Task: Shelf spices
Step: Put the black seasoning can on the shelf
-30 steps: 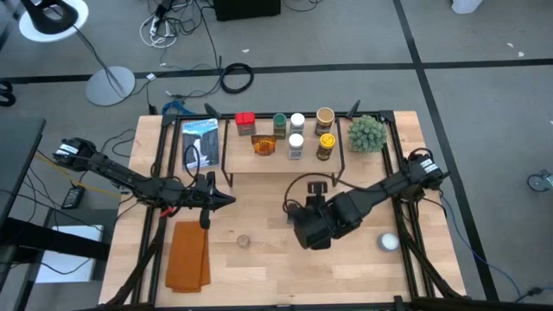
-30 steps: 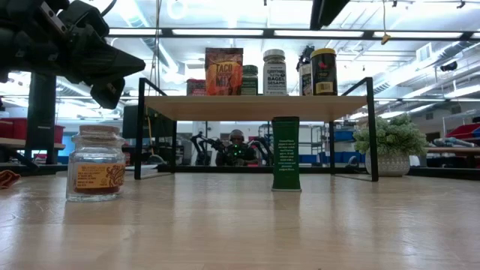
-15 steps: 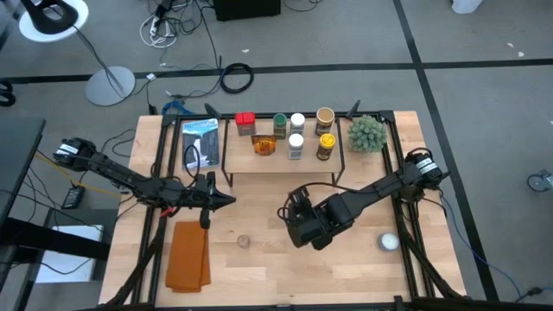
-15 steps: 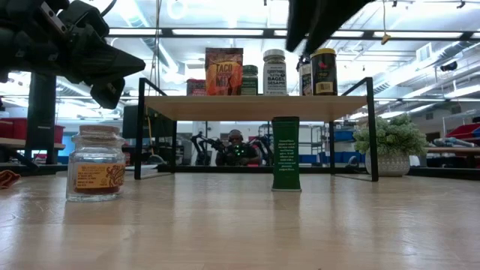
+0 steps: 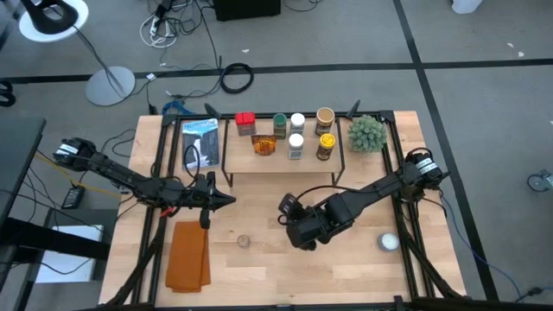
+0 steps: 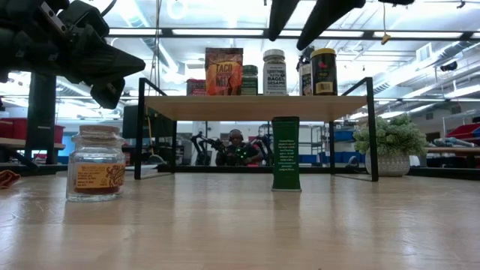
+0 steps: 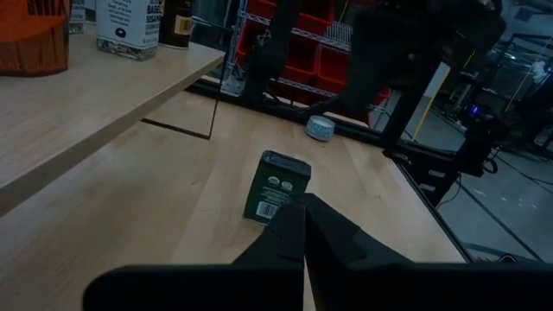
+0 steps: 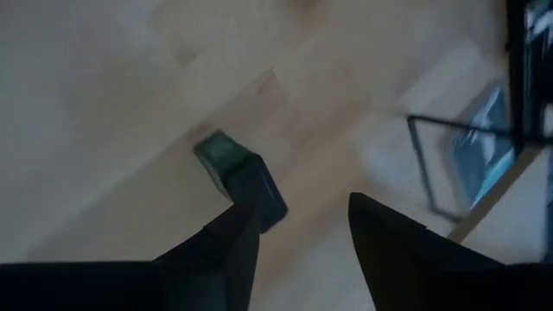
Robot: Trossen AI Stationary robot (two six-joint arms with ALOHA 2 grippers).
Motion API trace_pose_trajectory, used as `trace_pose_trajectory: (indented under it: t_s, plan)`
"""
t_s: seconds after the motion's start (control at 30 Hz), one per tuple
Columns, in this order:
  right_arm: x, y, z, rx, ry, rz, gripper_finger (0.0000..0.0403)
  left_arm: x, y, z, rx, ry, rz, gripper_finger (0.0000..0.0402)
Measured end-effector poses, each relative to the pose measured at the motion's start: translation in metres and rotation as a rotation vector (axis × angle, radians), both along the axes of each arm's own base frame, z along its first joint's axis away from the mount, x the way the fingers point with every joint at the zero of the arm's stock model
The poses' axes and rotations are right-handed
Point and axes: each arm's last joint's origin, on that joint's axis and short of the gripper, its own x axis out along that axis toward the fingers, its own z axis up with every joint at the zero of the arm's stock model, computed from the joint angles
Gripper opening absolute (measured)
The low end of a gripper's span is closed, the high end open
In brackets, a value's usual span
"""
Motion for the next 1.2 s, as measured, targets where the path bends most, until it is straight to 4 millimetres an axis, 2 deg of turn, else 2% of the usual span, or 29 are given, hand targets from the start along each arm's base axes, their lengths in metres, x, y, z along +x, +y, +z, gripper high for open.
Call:
trace_pose_trajectory:
  t_s: [0.1,0.27,0.43,0.57,0.73,0.87,0.97,1.13,1.2]
  plan:
    - [0.001,0.0,-0.007,-0.082,0.069,0.109,0.0202,0.0,0.0,0.0,0.0,-0.001,0.001,0.0005]
    - [0.007,-0.006,-0.037,-0.233,0.201,0.203,0.0246,0.0,0.0,0.0,0.0,-0.002,0.0,0.0005]
    - [0.012,-0.014,-0.066,-0.269,0.297,0.24,0.0281,0.0,0.0,0.001,-0.002,-0.005,0.0,0.0005]
    - [0.019,-0.023,-0.079,-0.22,0.294,0.219,0.0286,0.0,0.0,0.0,-0.001,-0.003,0.0,0.0005]
    - [0.029,-0.033,-0.083,-0.18,0.229,0.214,0.0271,0.0,0.0,0.0,-0.001,-0.001,0.0,0.0005]
    - [0.03,-0.038,-0.084,-0.132,0.25,0.225,0.0246,0.0,0.0,0.0,0.0,-0.001,0.0,0.0005]
    - [0.03,-0.037,-0.084,-0.131,0.252,0.226,0.0209,0.0,0.0,0.0,0.001,0.002,0.0,0.0005]
    - [0.028,-0.032,-0.084,-0.142,0.248,0.238,0.0122,0.0,0.0,0.0,0.0,-0.001,0.0,0.0005]
    - [0.028,-0.032,-0.084,-0.147,0.246,0.231,0.0121,0.0,0.0,0.0,0.0,0.0,0.0,0.0005]
